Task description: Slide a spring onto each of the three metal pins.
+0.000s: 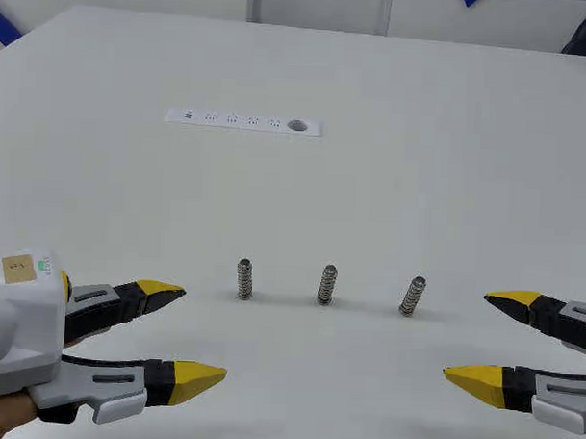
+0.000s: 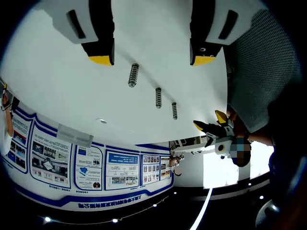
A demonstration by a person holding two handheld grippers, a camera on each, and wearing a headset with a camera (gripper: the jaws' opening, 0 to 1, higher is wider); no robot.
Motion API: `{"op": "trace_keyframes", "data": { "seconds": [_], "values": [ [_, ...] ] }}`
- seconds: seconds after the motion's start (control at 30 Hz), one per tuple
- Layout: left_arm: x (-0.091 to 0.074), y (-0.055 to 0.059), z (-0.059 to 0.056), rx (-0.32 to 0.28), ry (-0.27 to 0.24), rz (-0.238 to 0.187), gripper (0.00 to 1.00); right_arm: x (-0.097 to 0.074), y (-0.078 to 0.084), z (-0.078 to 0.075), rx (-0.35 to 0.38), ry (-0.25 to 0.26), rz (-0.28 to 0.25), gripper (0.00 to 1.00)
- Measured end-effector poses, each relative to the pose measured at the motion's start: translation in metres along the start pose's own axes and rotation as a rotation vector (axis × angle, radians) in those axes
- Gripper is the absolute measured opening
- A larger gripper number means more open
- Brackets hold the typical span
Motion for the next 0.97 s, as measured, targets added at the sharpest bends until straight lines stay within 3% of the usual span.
{"op": "trace_keyframes", "data": {
  "seconds": [0.97],
  "values": [
    [-0.0023, 0.0049, 0.0031, -0.02, -0.007, 0.0, 0.63, -0.0043, 0.0018, -0.0027, 0.013, 0.024, 0.012, 0.66]
  ]
}}
Point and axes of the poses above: the centre of the closed fingertips' face, and the gripper's own axes: x roughly forward along the fingers, z roughly to its left, y roughly out of its underside, the point moved 7 cm from there along -x, roughly backward along the fingers, and after that the axes turned 3 degrees about -z, right-handed, at the moved point
